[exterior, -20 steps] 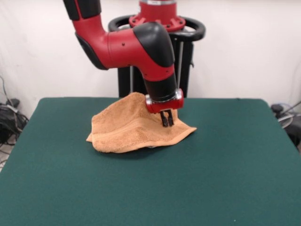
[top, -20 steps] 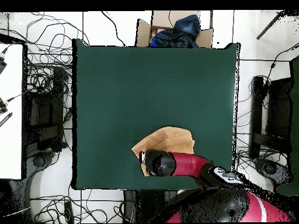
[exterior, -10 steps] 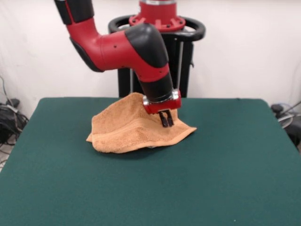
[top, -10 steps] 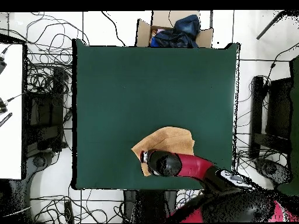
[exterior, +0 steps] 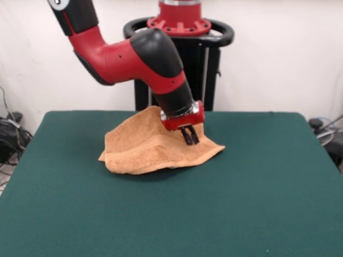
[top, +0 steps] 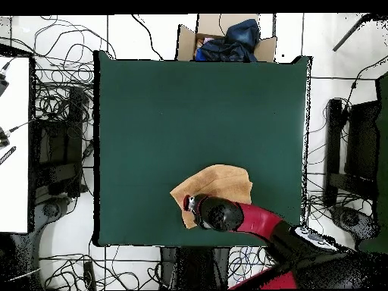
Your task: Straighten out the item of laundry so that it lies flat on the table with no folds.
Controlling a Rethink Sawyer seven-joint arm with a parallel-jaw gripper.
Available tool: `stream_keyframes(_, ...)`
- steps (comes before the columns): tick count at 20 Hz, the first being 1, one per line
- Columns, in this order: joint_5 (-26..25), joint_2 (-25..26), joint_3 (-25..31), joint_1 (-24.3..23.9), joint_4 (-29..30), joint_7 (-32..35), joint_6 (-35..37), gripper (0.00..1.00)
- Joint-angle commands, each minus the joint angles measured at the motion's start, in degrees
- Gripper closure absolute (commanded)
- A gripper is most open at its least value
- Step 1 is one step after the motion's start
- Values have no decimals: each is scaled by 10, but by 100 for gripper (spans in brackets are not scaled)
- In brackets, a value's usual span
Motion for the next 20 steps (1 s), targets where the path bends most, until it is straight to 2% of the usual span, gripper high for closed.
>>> stream_keyframes(1,15,80,80,38,-41,102,-123,100)
stream_keyframes(10,19,101,124,19,-25,123,-194,100)
stream_keyframes(20,9,138,156,-9,-24,116,-234,100)
